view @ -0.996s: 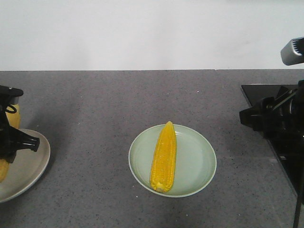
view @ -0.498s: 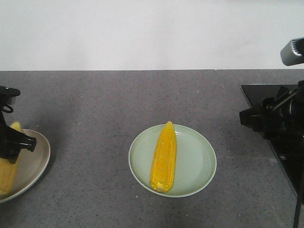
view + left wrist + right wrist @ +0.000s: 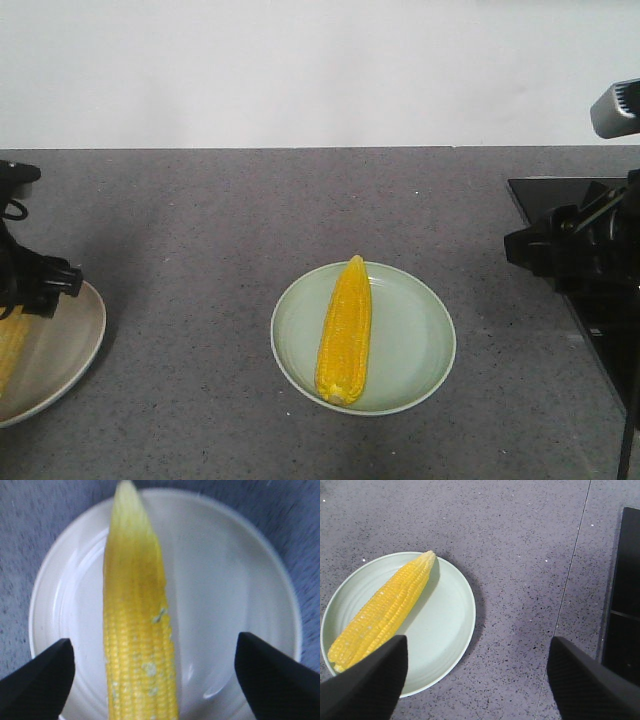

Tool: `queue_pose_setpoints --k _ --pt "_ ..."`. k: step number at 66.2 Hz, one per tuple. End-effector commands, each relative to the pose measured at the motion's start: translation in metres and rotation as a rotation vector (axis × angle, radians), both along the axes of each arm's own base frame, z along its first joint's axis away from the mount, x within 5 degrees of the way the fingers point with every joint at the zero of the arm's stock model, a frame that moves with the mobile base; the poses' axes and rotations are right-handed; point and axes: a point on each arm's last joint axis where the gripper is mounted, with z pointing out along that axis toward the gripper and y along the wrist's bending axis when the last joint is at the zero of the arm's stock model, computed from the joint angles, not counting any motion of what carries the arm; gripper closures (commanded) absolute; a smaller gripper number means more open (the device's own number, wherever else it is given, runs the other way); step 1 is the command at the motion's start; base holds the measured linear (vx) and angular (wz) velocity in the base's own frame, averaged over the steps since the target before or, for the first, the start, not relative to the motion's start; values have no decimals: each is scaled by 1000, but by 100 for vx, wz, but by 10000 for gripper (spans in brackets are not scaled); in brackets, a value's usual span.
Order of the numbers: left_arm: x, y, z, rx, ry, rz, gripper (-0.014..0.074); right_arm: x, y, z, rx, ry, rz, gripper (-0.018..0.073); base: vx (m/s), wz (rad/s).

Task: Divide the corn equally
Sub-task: 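Raise the left gripper away from the white plate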

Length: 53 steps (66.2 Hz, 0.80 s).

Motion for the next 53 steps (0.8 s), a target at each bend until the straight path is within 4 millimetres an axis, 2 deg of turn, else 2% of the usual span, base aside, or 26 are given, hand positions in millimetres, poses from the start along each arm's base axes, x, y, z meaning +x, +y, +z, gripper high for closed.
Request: queue_pose_setpoints --k 1,11,18,30,35,43,53 --pt "-7 0 36 -50 -212 -11 -9 1 -1 16 26 -101 -16 0 0 0" --pt "-23 1 72 -119 -441 -16 -5 2 -2 18 30 -120 -24 0 0 0" --pt "-45 4 103 -167 -617 -23 8 3 -3 19 19 -141 -30 0 0 0" --pt "-85 9 138 -209 -837 -55 8 -2 -8 26 2 -199 -66 0 0 0" --pt "-101 11 140 -227 -921 -79 8 -7 -11 31 -7 -229 -74 0 0 0" --pt "-131 14 133 -250 -1033 -115 8 -19 -16 39 -11 -279 -97 0 0 0" --pt "-158 17 109 -266 -1130 -159 8 -39 -23 33 9 -368 -126 0 0 0"
